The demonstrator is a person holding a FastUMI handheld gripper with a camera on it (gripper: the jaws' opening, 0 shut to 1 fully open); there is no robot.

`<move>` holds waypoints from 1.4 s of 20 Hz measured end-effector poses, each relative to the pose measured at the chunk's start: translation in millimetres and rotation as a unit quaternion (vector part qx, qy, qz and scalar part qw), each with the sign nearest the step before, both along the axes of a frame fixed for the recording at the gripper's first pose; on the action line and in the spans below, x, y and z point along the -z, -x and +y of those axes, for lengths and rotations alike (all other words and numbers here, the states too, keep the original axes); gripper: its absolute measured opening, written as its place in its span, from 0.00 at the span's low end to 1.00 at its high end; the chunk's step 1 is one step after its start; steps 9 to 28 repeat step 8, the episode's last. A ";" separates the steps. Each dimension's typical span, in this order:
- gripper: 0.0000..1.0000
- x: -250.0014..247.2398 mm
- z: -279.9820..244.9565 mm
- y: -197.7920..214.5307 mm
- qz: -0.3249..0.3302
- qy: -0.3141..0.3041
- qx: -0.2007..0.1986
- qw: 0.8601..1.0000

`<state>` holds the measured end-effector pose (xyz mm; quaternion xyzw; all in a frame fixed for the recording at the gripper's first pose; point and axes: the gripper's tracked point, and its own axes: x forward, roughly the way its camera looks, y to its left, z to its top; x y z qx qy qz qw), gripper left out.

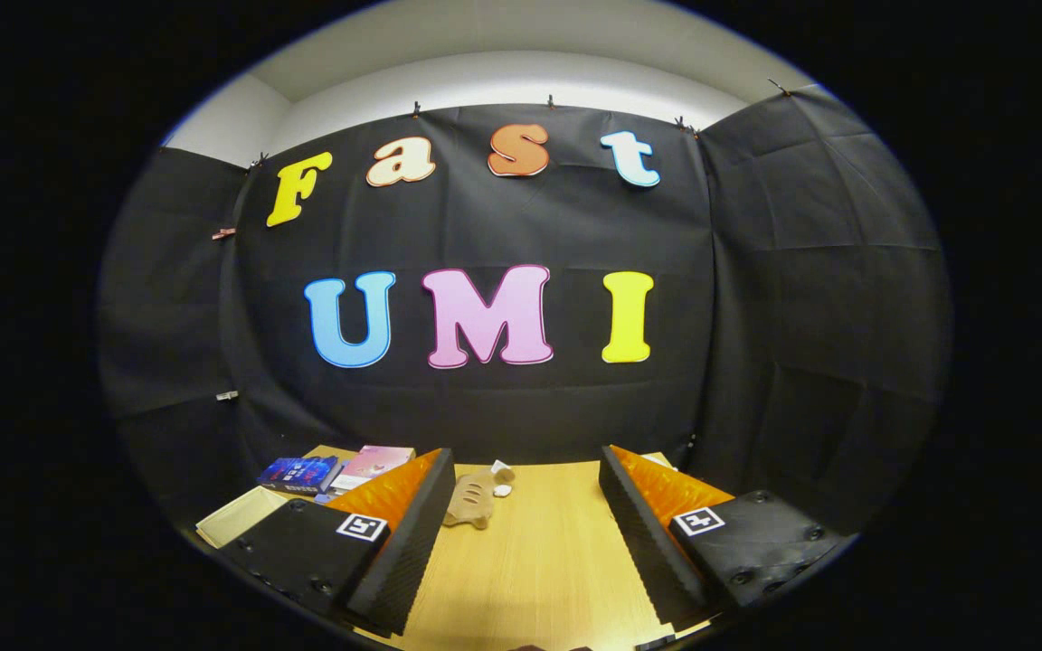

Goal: Open the storage box then place both shoes into the box .Put the left shoe in first, then the right shoe, with the right side of both shoes facing outward in a uniform manner.

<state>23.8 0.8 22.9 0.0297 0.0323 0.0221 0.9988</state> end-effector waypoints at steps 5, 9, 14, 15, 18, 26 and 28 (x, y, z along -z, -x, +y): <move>0.99 13.8 37.6 10.7 0.009 0.033 -0.023 0.999; 0.99 14.2 59.4 12.8 0.007 0.030 -0.028 0.999; 0.99 14.2 59.4 12.8 0.007 0.030 -0.028 0.999; 0.99 14.2 59.4 12.8 0.007 0.030 -0.028 0.999; 0.99 14.2 59.4 12.8 0.007 0.030 -0.028 0.999; 0.99 14.2 59.4 12.8 0.007 0.030 -0.028 0.999; 0.99 14.2 59.4 12.8 0.007 0.030 -0.028 0.999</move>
